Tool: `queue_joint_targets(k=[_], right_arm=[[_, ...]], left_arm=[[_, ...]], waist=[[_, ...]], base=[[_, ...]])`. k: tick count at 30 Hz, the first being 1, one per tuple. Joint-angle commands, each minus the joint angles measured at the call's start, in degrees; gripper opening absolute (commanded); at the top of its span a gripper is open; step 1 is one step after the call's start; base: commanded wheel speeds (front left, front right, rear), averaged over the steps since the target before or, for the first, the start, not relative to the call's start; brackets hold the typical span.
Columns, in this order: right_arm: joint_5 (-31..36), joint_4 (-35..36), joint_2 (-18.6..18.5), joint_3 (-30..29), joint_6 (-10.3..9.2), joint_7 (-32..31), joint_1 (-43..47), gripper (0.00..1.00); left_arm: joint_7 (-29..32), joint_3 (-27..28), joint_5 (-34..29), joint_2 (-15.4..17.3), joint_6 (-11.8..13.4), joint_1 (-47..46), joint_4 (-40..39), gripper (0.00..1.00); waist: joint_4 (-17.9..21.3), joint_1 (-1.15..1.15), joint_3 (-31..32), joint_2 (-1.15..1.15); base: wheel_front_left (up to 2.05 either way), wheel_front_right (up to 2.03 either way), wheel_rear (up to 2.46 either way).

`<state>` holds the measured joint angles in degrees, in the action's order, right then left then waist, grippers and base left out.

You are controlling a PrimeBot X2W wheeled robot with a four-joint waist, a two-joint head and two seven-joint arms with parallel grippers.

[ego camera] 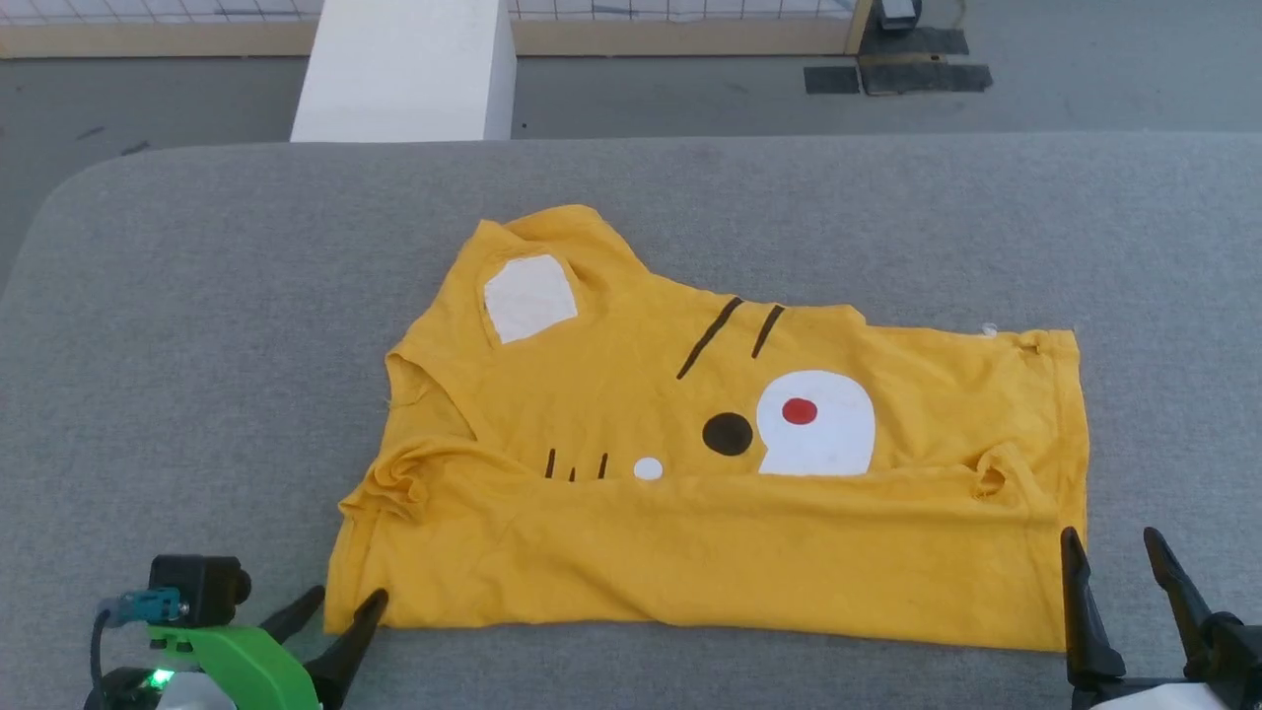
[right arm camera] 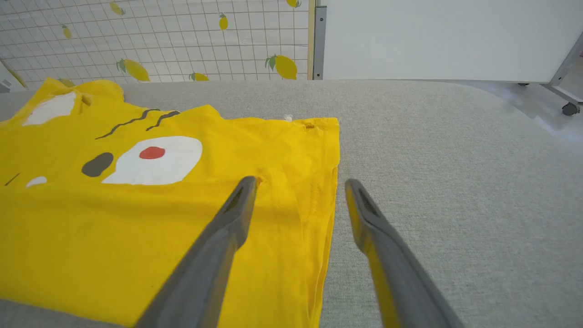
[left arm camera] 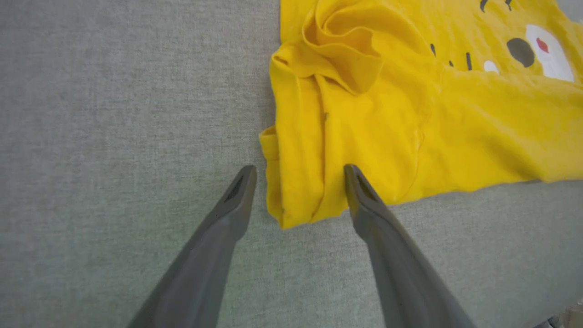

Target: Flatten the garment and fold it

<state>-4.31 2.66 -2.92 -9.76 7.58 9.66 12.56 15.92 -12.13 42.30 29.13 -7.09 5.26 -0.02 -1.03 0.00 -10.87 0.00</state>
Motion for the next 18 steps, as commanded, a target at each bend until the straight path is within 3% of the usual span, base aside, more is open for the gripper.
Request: queue_joint_targets(k=[1,9,10,11,12,18], right_arm=[[0.1,-0.2,0.0,0.0,-0.09,0.5,-1.0,1.0],[0.3,-0.8,0.0,0.2,-0.09,0.6,-1.7,1.0],[0.3,-0.9,0.0,0.3,-0.09,0.5,-1.8,1.0],[0.3,-1.0,0.0,0.4,-0.09,0.5,-1.9,1.0],[0.4,-1.0,0.0,0.5,-0.09,0.5,-2.0,1.0],[1.5,-0.6,0.0,0.7,-0.09,-0.4,-2.1,1.0]], left_arm=[[0.6,-0.3,1.1,0.7,-0.4,-1.3,0.2,1.0],[6.5,-3.0,8.3,0.4,-0.4,-2.9,5.1,1.0],[6.9,-3.7,8.5,0.4,-0.4,-3.3,6.0,0.78],[7.0,-4.6,8.6,0.5,-0.4,-3.7,6.8,0.32],[6.8,-5.2,8.9,0.4,-0.4,-4.0,7.2,0.0],[2.2,-7.0,11.4,1.1,-0.4,-4.8,7.9,0.0]], waist=[[0.7,0.0,-0.8,0.0],[1.5,0.0,-1.5,0.0],[1.6,0.0,-1.5,0.0],[1.7,0.0,-1.5,0.0],[1.8,0.0,-1.5,0.0],[2.2,0.0,-1.0,0.0]], base=[[0.0,0.0,0.0],[0.0,0.0,0.0],[0.0,0.0,0.0],[0.0,0.0,0.0],[0.0,0.0,0.0],[0.0,0.0,0.0]])
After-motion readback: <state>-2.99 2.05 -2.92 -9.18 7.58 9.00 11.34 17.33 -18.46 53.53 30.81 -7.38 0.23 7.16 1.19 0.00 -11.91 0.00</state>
